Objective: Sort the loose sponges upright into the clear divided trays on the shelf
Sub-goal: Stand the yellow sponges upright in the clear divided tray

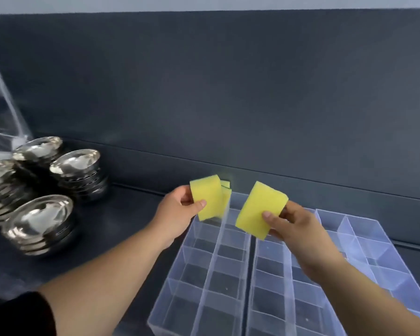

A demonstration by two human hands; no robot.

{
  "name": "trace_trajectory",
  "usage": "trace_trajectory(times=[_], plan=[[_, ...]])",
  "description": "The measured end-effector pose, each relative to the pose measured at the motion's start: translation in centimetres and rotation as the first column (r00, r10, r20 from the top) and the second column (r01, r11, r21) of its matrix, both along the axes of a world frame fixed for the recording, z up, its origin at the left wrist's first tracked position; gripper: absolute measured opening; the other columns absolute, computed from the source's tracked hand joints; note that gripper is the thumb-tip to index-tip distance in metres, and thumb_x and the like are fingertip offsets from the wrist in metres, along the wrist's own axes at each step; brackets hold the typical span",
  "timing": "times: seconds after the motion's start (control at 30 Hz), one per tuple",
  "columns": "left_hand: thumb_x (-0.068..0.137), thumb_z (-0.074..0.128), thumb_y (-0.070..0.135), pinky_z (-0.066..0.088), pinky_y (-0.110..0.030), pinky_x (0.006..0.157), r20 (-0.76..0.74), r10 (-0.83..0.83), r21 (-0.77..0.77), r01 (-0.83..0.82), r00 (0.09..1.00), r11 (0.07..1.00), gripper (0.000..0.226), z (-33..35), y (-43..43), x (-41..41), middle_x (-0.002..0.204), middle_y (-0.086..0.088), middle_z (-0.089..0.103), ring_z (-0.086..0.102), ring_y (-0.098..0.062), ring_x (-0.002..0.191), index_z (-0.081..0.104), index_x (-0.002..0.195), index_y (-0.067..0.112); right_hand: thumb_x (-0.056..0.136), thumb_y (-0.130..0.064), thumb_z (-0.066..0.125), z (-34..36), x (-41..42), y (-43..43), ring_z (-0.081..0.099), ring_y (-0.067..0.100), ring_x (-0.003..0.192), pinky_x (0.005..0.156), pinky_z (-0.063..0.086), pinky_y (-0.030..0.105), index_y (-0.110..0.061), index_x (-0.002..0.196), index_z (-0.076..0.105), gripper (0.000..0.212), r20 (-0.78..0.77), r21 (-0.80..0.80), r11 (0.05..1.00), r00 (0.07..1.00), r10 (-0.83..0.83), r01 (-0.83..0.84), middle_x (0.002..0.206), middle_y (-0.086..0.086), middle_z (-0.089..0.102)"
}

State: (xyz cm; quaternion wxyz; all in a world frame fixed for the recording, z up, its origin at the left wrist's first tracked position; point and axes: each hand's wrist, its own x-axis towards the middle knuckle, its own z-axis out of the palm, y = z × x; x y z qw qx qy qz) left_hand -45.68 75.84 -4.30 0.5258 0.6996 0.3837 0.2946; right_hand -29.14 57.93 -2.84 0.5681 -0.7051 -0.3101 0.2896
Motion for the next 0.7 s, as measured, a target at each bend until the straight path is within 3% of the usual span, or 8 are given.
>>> trace_trajectory(times=[0.2,0.37,0.47,0.53,0.6,0.7], plan=[[0.084,0.07,0.012,0.049,-0.019,0.082,-0.07,-0.221,-0.016,0.221,0.973,0.975,0.035,-1.5,3.4,1.1,0.105,0.01,0.069,0.065,-0.004,0.097,0.06,0.117,0.021,0.092,-0.013,0.06,-0.8,-2.7,2.8,0.069,0.016,0.098,0.089,0.055,0.037,-0.019,0.118,0.058,0.027,-0.115,0.055,0.996,0.991,-0.066,0.073,0.106,-0.002,0.072],[0.084,0.069,0.018,0.051,-0.031,0.084,-0.21,-0.247,0.15,0.281,0.946,0.948,0.029,-2.2,4.9,1.4,0.103,0.008,0.068,0.064,-0.012,0.095,0.061,0.112,0.023,0.092,-0.006,0.056,-2.2,-3.9,5.2,0.065,0.02,0.108,0.095,0.053,0.037,-0.016,0.127,0.053,0.036,-0.212,0.058,0.998,0.977,-0.002,0.015,0.116,0.005,0.068],[0.085,0.066,0.015,0.052,-0.033,0.084,-0.256,-0.271,0.168,0.319,0.928,0.933,0.026,-2.7,5.6,1.3,0.104,0.005,0.068,0.064,-0.016,0.094,0.061,0.109,0.023,0.092,-0.003,0.055,-2.5,-4.6,6.8,0.065,0.021,0.108,0.094,0.053,0.034,-0.014,0.125,0.052,0.035,-0.254,0.083,0.995,0.967,-0.029,0.052,0.115,0.008,0.067],[0.083,0.068,0.014,0.054,-0.037,0.085,-0.244,-0.31,0.145,0.35,0.919,0.926,0.025,-2.9,6.1,1.3,0.1,0.007,0.069,0.066,-0.015,0.092,0.062,0.106,0.024,0.091,-0.005,0.055,-2.6,-4.9,7.4,0.065,0.021,0.103,0.091,0.055,0.035,-0.017,0.117,0.055,0.028,-0.169,0.036,0.994,0.981,-0.098,0.105,0.108,0.007,0.067],[0.083,0.07,0.013,0.055,-0.034,0.086,-0.214,-0.355,0.12,0.385,0.91,0.915,0.025,-3.0,6.5,1.3,0.098,0.009,0.07,0.067,-0.012,0.092,0.064,0.104,0.025,0.09,-0.01,0.056,-2.7,-5.1,7.7,0.064,0.024,0.091,0.085,0.057,0.035,-0.022,0.105,0.057,0.019,0.056,-0.066,0.981,0.983,-0.177,0.18,0.096,0.006,0.067],[0.085,0.066,0.007,0.051,-0.018,0.081,-0.162,-0.405,0.116,0.425,0.9,0.898,0.026,-3.2,6.7,1.2,0.099,0.01,0.07,0.067,-0.006,0.092,0.064,0.102,0.027,0.091,-0.013,0.056,-2.8,-5.4,8.2,0.057,0.012,0.073,0.061,0.045,0.013,-0.022,0.104,0.052,0.016,0.355,-0.165,0.962,0.923,-0.148,0.218,0.081,-0.004,0.061]])
